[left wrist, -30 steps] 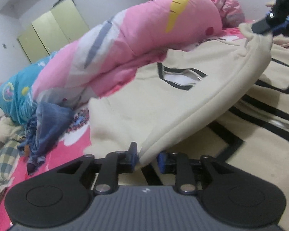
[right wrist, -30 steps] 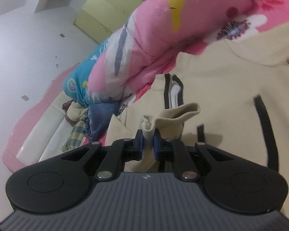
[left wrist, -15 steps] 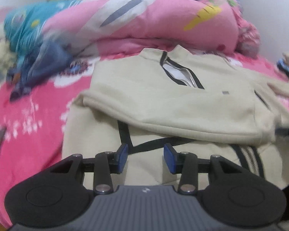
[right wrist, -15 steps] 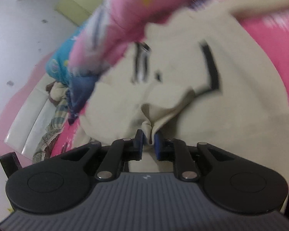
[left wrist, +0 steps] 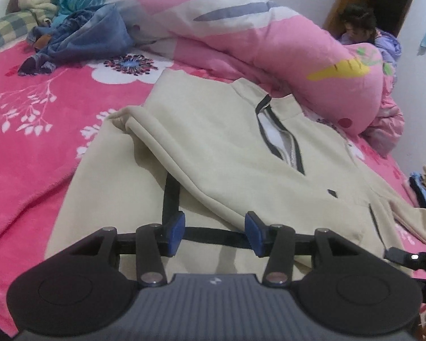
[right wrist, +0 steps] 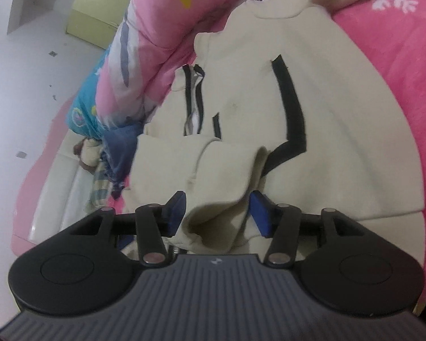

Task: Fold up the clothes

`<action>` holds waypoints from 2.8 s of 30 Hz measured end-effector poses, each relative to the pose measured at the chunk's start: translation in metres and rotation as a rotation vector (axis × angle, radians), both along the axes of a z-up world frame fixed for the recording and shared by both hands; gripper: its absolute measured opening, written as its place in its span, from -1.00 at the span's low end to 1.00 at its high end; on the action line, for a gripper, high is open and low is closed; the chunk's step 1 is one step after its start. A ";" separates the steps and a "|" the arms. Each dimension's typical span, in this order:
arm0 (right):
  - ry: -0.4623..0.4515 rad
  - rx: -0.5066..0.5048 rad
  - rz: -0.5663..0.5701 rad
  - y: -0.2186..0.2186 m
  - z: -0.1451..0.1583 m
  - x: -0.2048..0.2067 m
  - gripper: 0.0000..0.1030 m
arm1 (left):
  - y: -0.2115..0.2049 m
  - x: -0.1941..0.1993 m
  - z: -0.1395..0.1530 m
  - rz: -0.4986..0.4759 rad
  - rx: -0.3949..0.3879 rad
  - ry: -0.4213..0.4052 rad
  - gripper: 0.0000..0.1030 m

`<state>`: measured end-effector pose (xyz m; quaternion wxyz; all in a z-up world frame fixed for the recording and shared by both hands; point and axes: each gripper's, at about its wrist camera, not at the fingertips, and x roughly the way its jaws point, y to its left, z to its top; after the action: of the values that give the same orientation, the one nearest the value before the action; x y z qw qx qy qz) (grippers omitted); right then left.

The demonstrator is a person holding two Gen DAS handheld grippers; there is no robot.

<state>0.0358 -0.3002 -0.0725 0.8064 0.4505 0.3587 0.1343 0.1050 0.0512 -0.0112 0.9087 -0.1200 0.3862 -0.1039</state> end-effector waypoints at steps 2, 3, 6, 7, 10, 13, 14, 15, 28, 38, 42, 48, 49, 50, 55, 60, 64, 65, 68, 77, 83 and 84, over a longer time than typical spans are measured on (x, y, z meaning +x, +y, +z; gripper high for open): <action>0.009 0.027 0.009 -0.002 0.000 -0.001 -0.04 | -0.004 0.005 -0.005 0.013 0.006 0.008 -0.10; 0.018 0.031 0.015 -0.003 0.000 -0.002 -0.06 | -0.005 0.008 -0.008 0.023 0.004 0.015 -0.12; 0.037 0.022 0.044 0.000 0.002 -0.003 -0.20 | -0.007 0.011 -0.012 0.034 0.006 0.007 -0.12; 0.040 -0.002 0.063 0.003 0.003 -0.002 -0.25 | -0.008 0.011 -0.012 0.038 0.010 0.001 -0.12; 0.041 -0.026 0.088 0.009 0.003 0.000 -0.78 | -0.011 0.011 -0.014 0.046 0.012 -0.009 -0.19; 0.009 -0.027 0.102 0.013 0.010 -0.002 -0.89 | -0.012 0.010 -0.014 0.050 0.003 -0.015 -0.29; -0.012 -0.026 0.105 0.013 0.015 -0.007 -0.89 | -0.011 0.009 -0.013 0.048 0.000 -0.017 -0.36; -0.025 -0.019 0.113 0.013 0.020 -0.010 -0.89 | -0.010 0.007 -0.013 0.047 -0.003 -0.018 -0.37; 0.085 -0.015 0.091 0.008 -0.002 -0.041 -0.90 | 0.005 -0.008 -0.012 0.038 0.002 -0.016 -0.37; 0.014 -0.298 0.289 0.003 0.090 -0.015 -0.15 | 0.033 0.000 0.016 0.048 0.128 -0.173 -0.22; -0.118 -0.317 0.353 0.026 0.123 0.049 -0.02 | 0.044 0.030 0.014 0.073 0.296 -0.209 -0.21; -0.185 -0.313 0.504 0.100 0.120 0.192 -0.02 | 0.044 0.077 -0.015 -0.043 0.507 -0.181 -0.21; -0.179 -0.308 0.542 0.116 0.116 0.214 -0.02 | 0.043 0.080 -0.018 -0.063 0.526 -0.190 -0.21; -0.170 -0.308 0.574 0.131 0.111 0.236 -0.02 | 0.042 0.082 -0.019 -0.078 0.541 -0.207 -0.21; -0.102 -0.375 0.655 0.200 0.086 0.326 -0.02 | 0.036 0.097 -0.026 -0.155 0.583 -0.264 -0.21; -0.094 -0.487 0.722 0.249 0.069 0.379 -0.03 | 0.034 0.105 -0.033 -0.224 0.572 -0.301 -0.52; -0.129 -0.641 0.783 0.286 0.058 0.395 -0.57 | 0.037 0.100 -0.032 -0.219 0.542 -0.338 -0.82; -0.137 -0.665 0.787 0.290 0.057 0.398 -0.86 | 0.040 0.097 -0.030 -0.199 0.526 -0.351 -0.83; -0.217 -0.598 0.747 0.280 0.064 0.394 -0.89 | 0.056 0.095 -0.022 -0.116 0.409 -0.338 -0.85; -0.183 -0.244 0.606 0.254 0.010 0.420 -0.89 | 0.126 0.113 -0.037 0.119 -0.114 -0.070 -0.85; 0.021 0.072 0.522 0.232 -0.034 0.444 -0.81 | 0.165 0.113 -0.062 0.168 -0.418 0.008 -0.78; 0.019 0.074 0.505 0.224 -0.028 0.442 -0.69 | 0.170 0.113 -0.064 0.171 -0.454 0.016 -0.78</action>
<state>0.4781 -0.0760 -0.1007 0.7267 0.3772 0.4624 0.3403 0.2179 0.2211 -0.0754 0.8609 -0.3540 0.3484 -0.1099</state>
